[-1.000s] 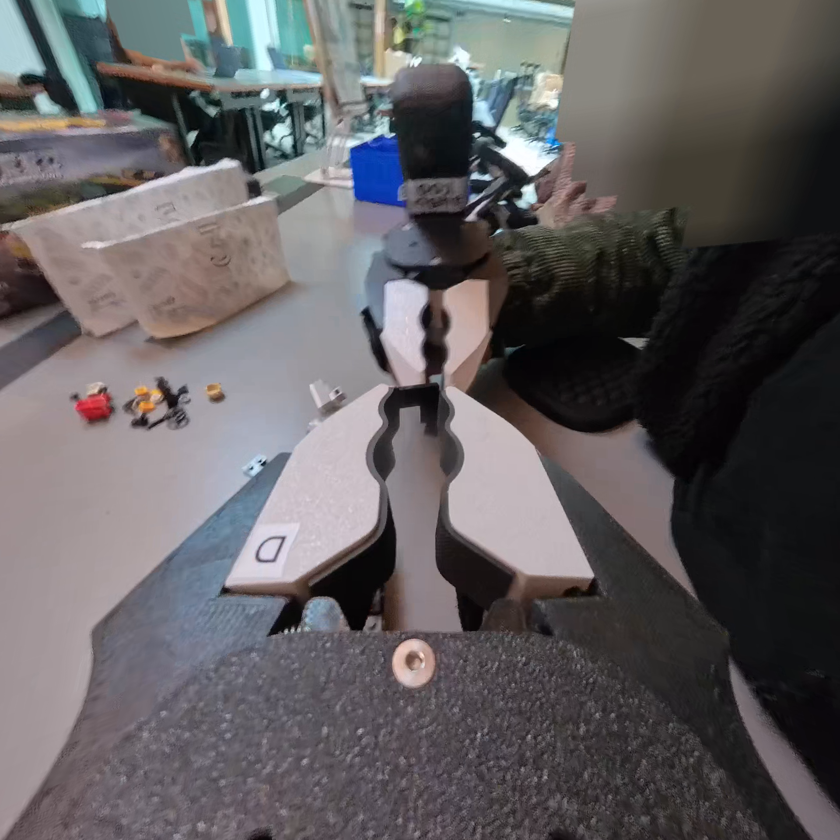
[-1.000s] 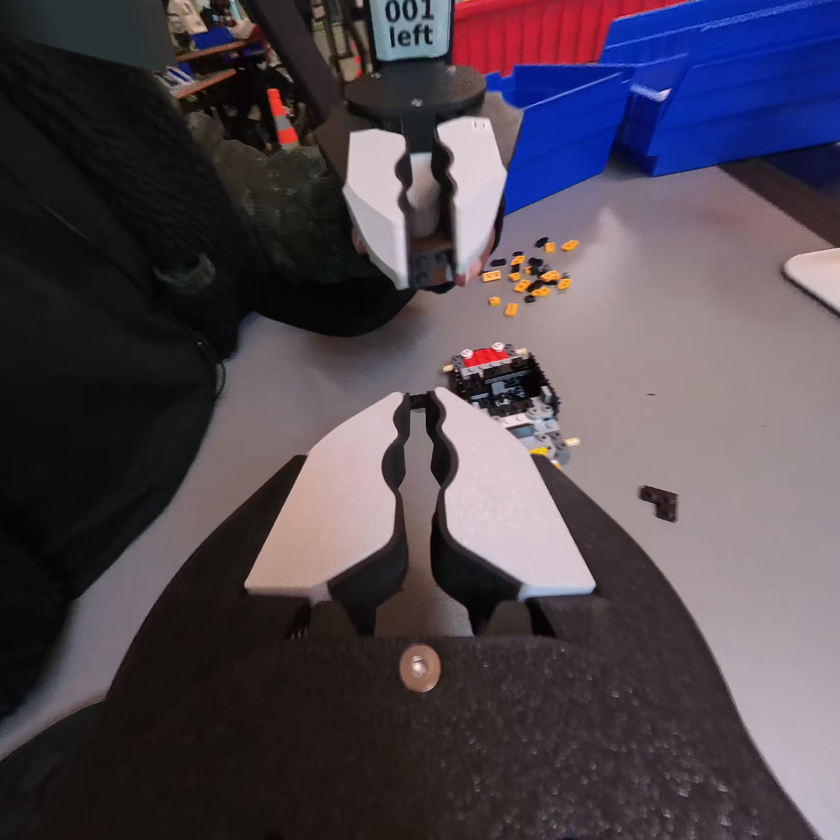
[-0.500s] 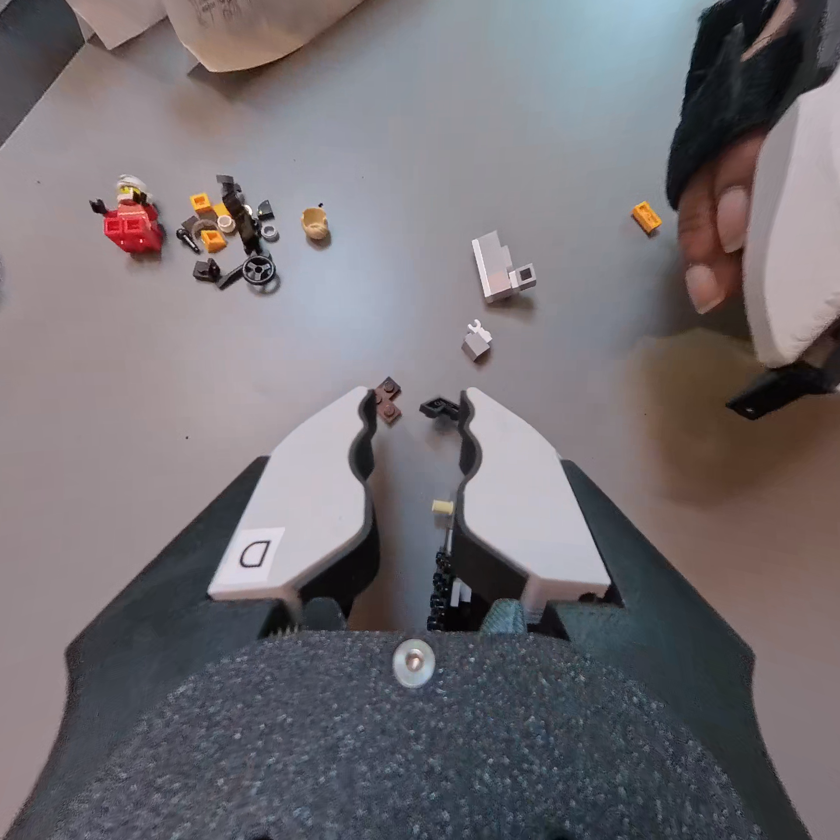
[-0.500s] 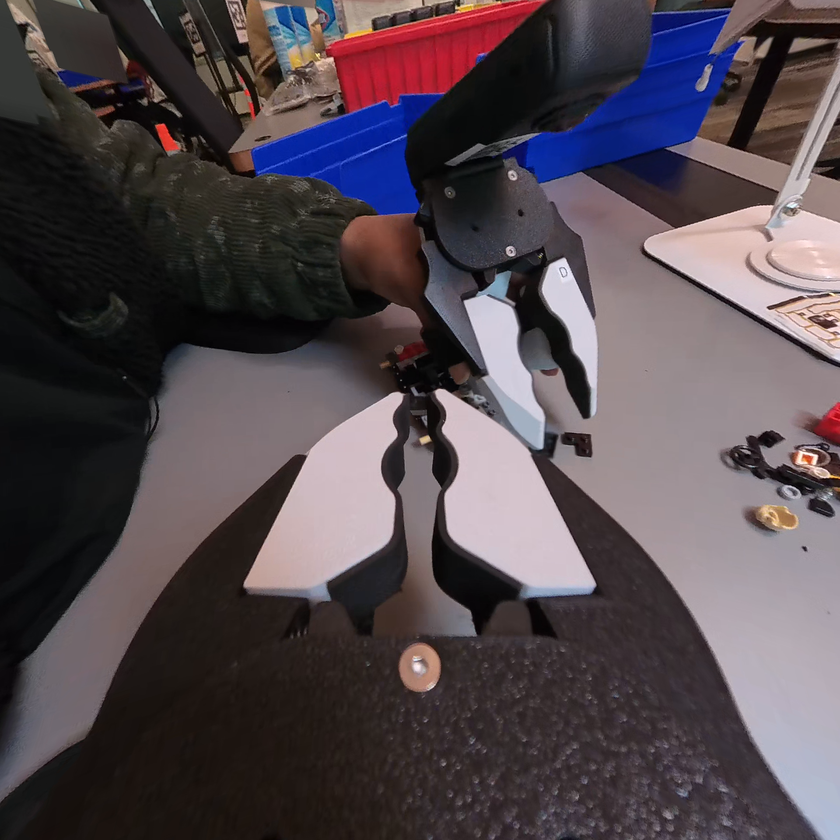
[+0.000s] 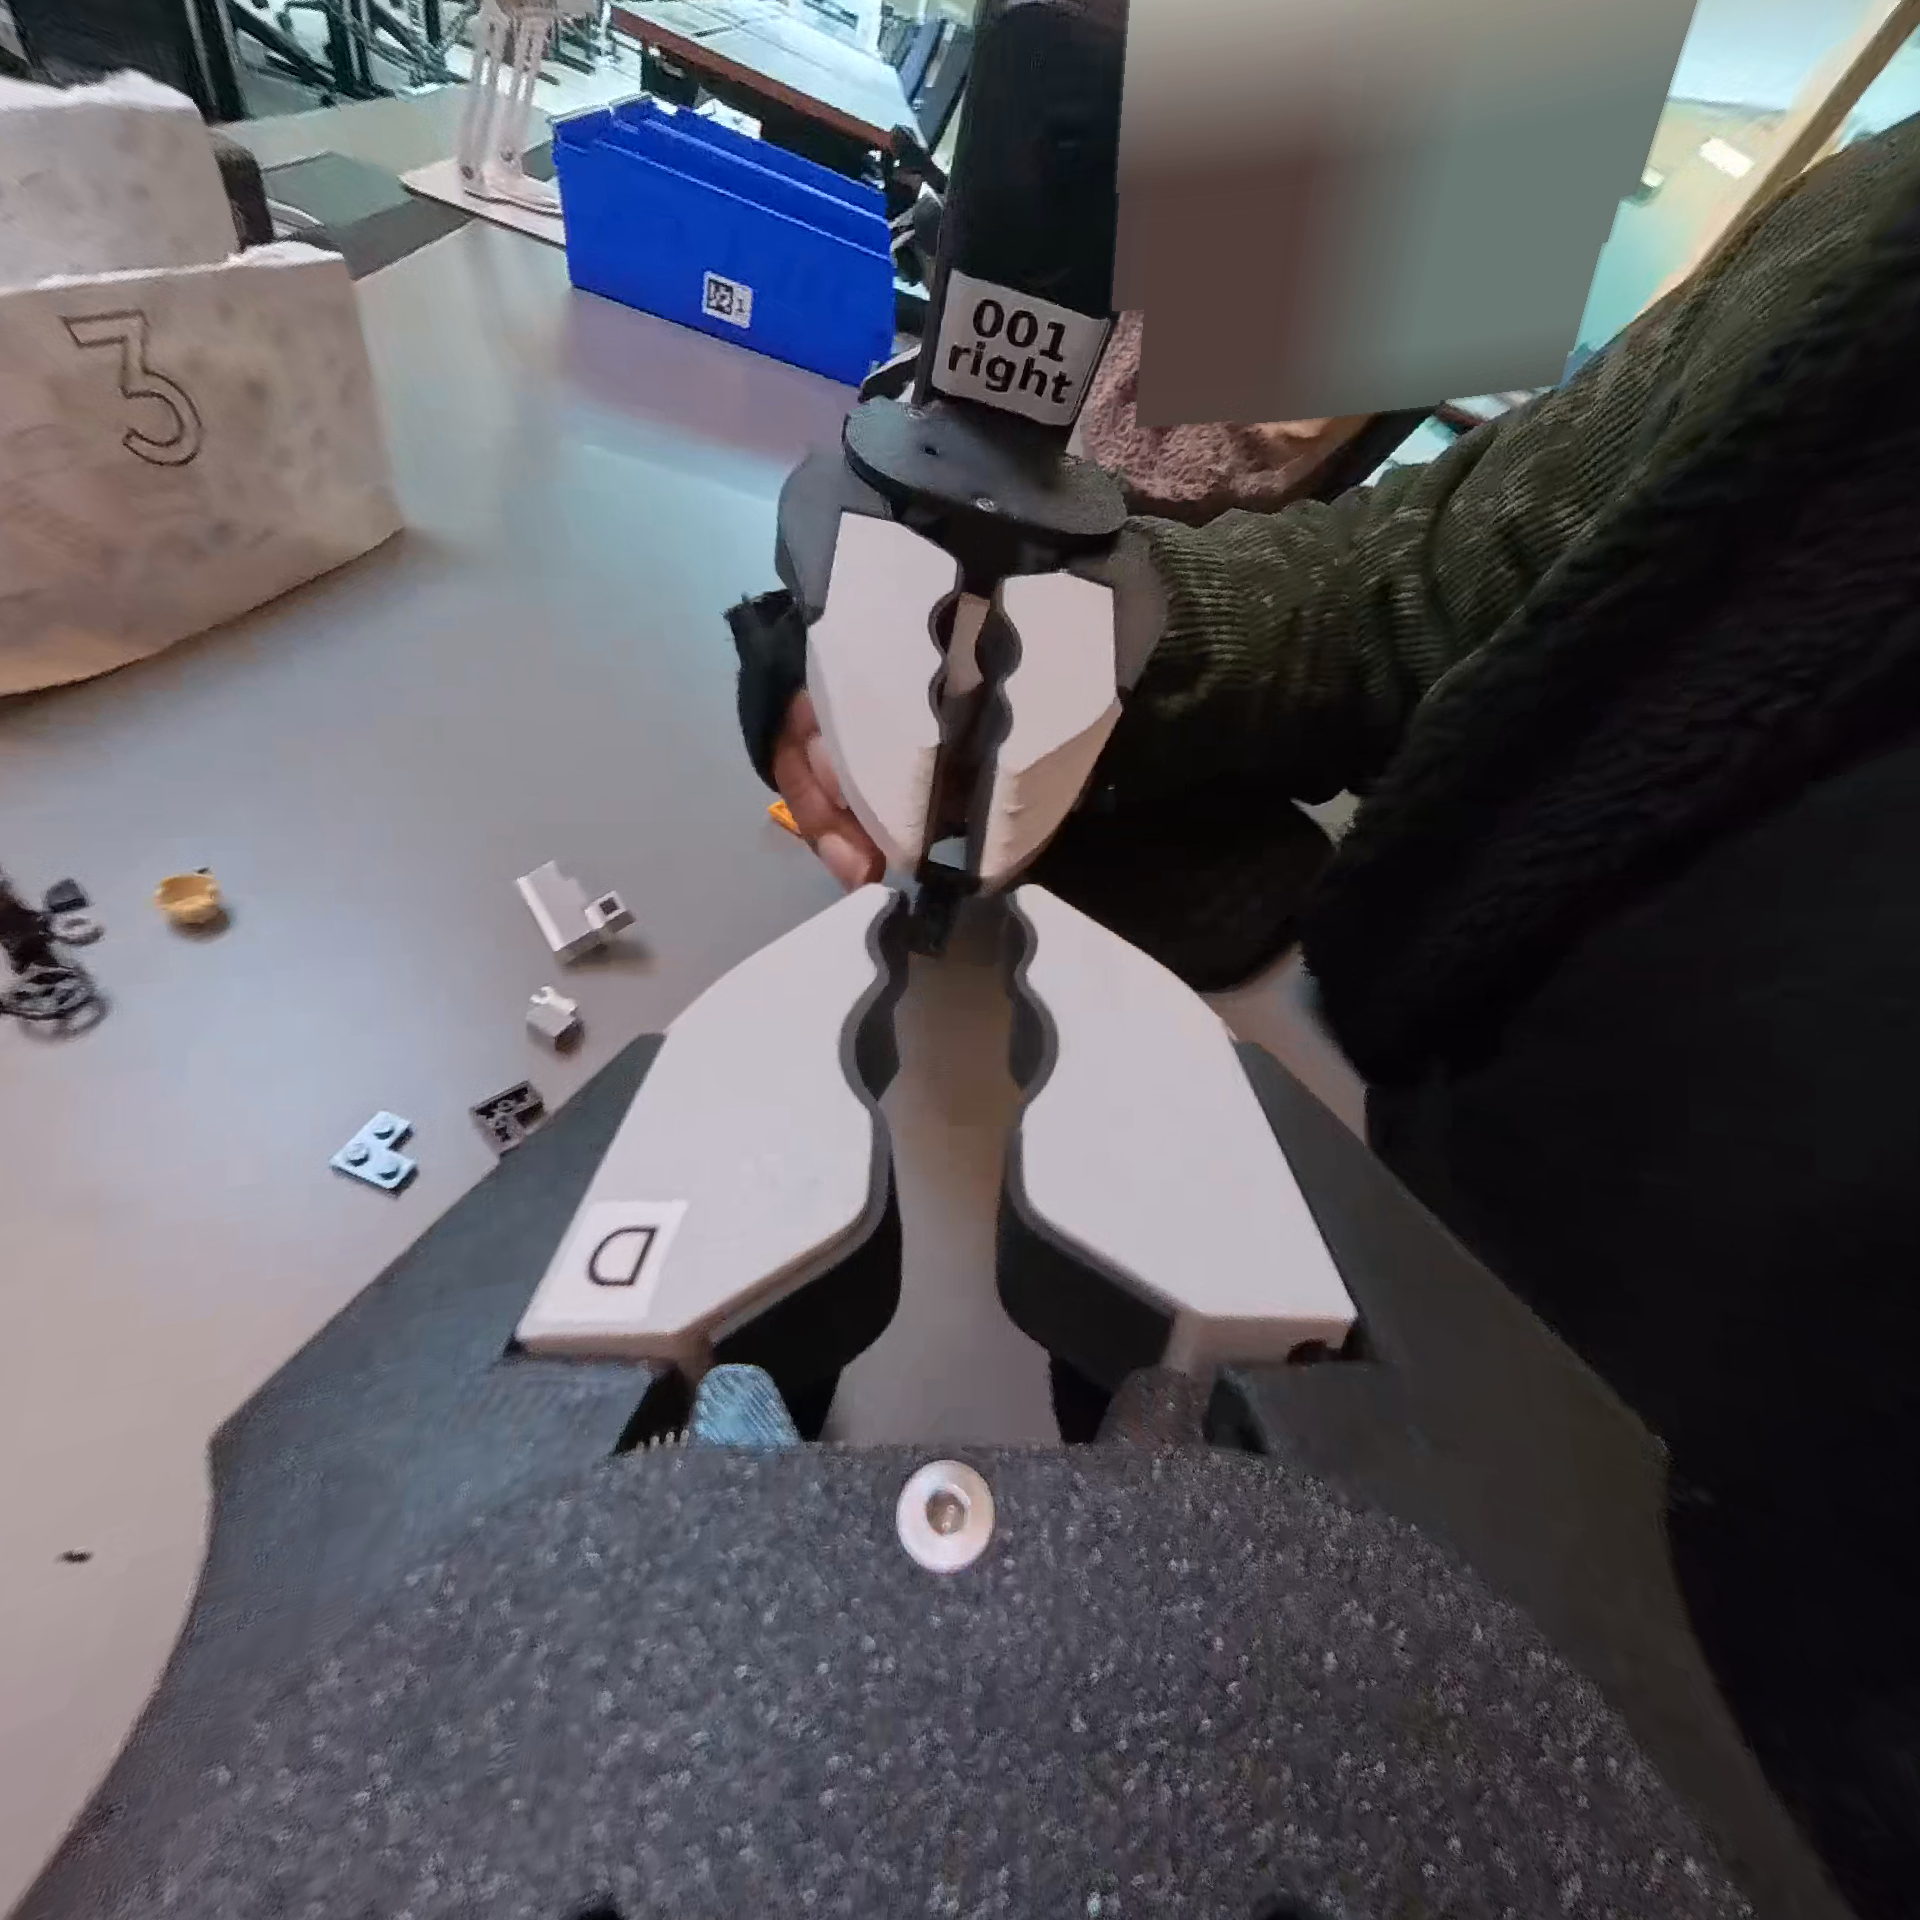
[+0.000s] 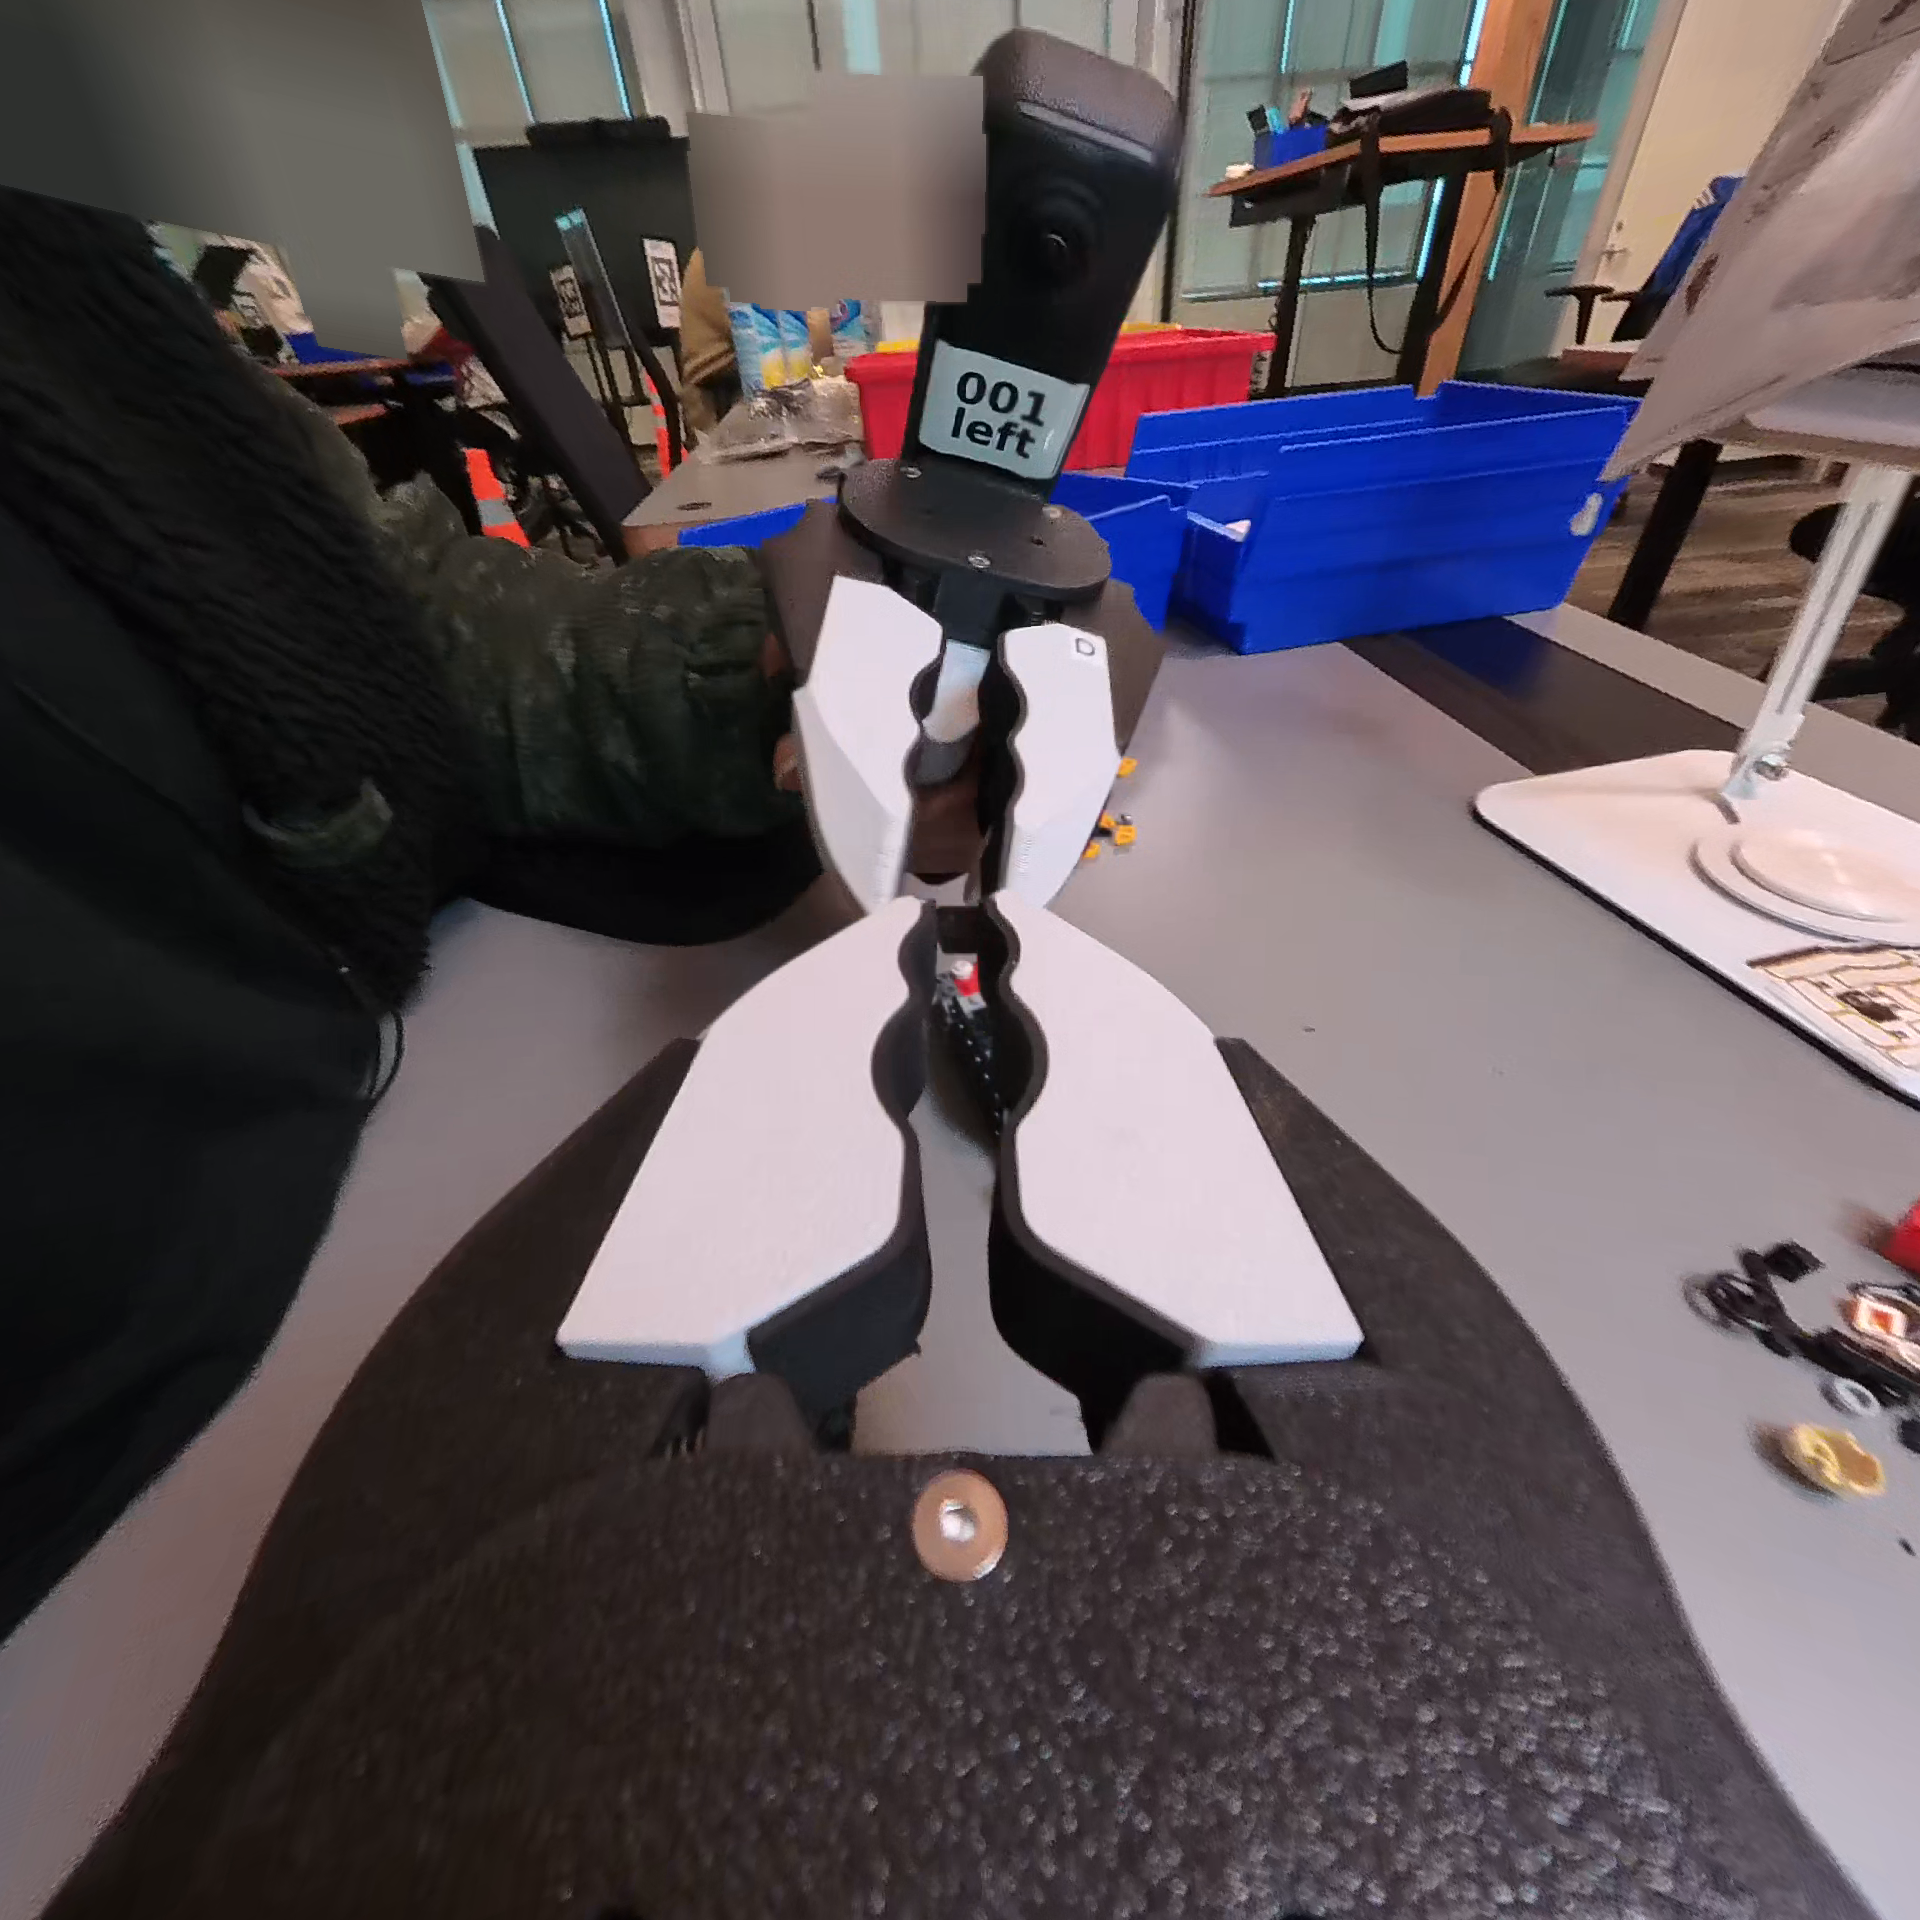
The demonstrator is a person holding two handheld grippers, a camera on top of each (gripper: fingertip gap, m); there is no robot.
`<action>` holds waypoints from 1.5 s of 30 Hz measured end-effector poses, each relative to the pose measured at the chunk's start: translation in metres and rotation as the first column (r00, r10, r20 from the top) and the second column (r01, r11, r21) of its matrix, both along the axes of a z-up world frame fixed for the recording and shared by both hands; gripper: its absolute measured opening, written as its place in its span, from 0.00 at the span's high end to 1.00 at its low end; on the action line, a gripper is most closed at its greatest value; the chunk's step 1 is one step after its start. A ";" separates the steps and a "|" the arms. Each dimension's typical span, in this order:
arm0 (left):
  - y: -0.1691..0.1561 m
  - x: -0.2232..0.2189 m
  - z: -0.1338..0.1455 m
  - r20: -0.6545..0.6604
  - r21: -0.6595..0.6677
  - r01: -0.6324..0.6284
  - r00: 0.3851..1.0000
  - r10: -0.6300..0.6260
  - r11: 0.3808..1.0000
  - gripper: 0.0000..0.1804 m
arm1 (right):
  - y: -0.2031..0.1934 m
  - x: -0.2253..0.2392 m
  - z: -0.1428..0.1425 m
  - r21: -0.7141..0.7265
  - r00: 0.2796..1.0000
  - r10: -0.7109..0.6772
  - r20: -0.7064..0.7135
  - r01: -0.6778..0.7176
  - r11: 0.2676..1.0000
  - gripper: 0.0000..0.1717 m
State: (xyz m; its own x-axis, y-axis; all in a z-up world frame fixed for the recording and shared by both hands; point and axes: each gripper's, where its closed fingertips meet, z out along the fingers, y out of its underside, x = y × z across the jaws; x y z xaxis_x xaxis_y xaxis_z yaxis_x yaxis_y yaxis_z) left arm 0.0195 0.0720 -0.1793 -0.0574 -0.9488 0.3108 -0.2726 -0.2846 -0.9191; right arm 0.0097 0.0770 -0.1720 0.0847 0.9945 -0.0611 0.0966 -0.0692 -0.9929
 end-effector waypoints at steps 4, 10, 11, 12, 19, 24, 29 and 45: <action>0.000 -0.010 0.002 -0.076 0.129 -0.041 0.996 0.051 0.991 0.96 | -0.002 -0.002 0.005 -0.003 1.000 -0.002 -0.022 0.001 1.000 0.97; 0.032 -0.123 0.039 -0.153 0.363 -0.446 0.838 0.524 0.818 0.96 | 0.015 0.008 0.000 -0.002 0.995 -0.101 0.010 0.101 0.995 0.95; 0.039 -0.157 0.044 -0.166 0.400 -0.542 0.750 0.640 0.739 0.96 | 0.019 0.009 -0.006 -0.002 0.992 -0.118 0.037 0.118 0.993 0.94; 0.043 -0.193 0.045 -0.189 0.434 -0.621 0.646 0.740 0.653 0.96 | 0.023 0.008 -0.012 -0.004 0.989 -0.132 0.065 0.133 0.991 0.94; 0.012 -0.376 0.003 -0.374 0.378 -0.893 0.092 0.923 0.243 0.96 | 0.029 -0.011 -0.050 -0.024 0.957 -0.117 0.267 0.128 0.992 0.93; -0.001 -0.403 -0.018 -0.411 0.329 -0.934 -0.007 0.912 0.141 0.79 | 0.029 -0.028 -0.061 0.004 0.928 -0.077 0.364 0.081 0.997 0.93; 0.006 -0.403 -0.012 -0.363 0.371 -0.920 -0.021 0.932 0.124 0.68 | 0.032 -0.042 -0.062 0.010 0.915 -0.049 0.399 0.049 0.999 0.91; 0.006 -0.382 -0.030 -0.435 0.377 -0.875 0.124 0.892 0.305 0.57 | 0.035 -0.031 -0.076 0.001 0.897 -0.044 0.441 0.049 0.999 0.78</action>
State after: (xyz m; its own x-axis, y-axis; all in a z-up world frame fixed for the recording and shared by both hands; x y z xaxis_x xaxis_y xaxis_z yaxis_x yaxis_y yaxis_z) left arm -0.3621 0.0783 -0.2094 0.9684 -0.2367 -0.0786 -0.2157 -0.6367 -0.7403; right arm -0.0209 0.1119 -0.2476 0.1511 0.9884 -0.0161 0.5205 -0.0934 -0.8487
